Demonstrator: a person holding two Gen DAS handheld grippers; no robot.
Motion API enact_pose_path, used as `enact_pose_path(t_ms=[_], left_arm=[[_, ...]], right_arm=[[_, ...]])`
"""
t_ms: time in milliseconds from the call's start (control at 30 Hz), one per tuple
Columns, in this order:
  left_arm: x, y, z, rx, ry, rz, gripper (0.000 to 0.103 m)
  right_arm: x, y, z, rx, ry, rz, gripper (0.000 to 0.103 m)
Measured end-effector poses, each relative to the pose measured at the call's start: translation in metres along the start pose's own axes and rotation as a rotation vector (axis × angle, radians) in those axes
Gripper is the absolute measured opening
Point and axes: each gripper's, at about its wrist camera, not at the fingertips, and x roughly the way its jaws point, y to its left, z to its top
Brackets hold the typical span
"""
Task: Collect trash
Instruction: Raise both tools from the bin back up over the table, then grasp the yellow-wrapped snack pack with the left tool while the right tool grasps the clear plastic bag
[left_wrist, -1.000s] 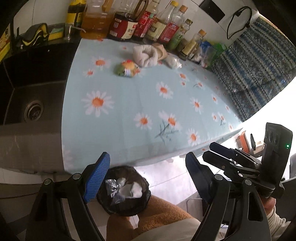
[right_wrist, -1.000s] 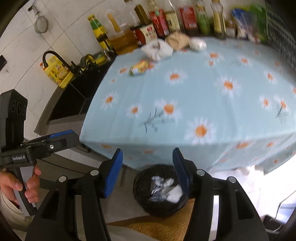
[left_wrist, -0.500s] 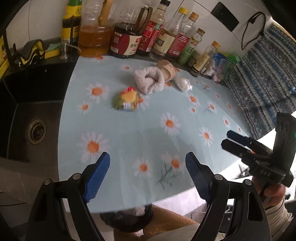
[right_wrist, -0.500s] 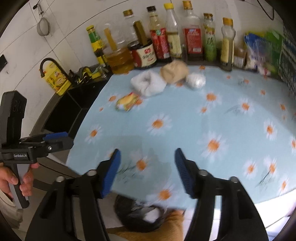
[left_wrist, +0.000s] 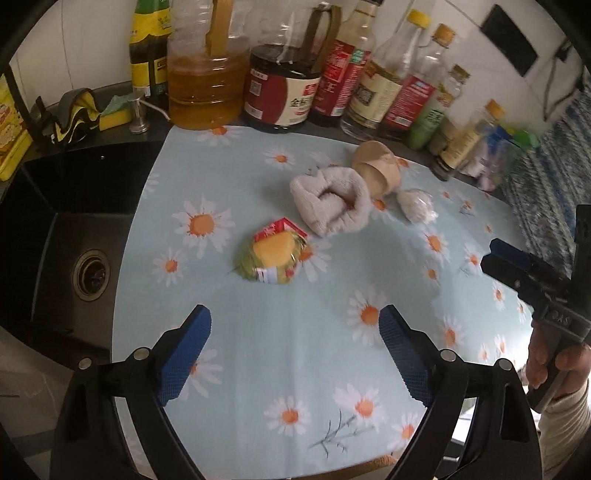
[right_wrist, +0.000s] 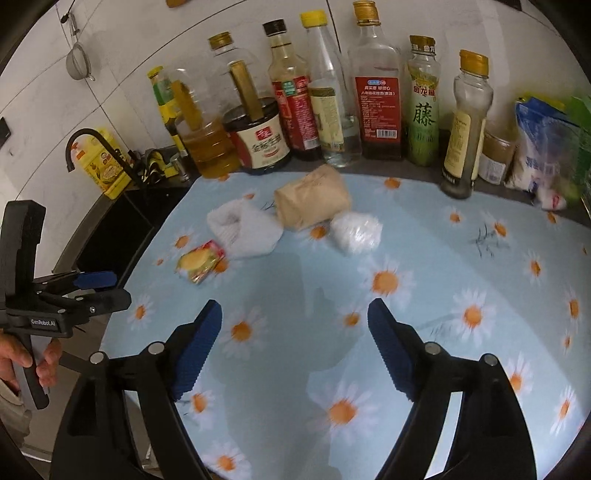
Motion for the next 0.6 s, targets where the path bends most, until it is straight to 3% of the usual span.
enact_pose_path(t_ms=[333,600], left_arm=[[0.036,-0.002,0.02,-0.008,0.047,0.096,0.09],[0.064,-0.004,0.031,0.001,0.081,0.138,0.09]], right_arm=[[0.057,-0.055,0.033,0.023,0.056,0.017,0.081],[0.085,-0.064,0.043,-0.006,0.087,0.046,0.081]])
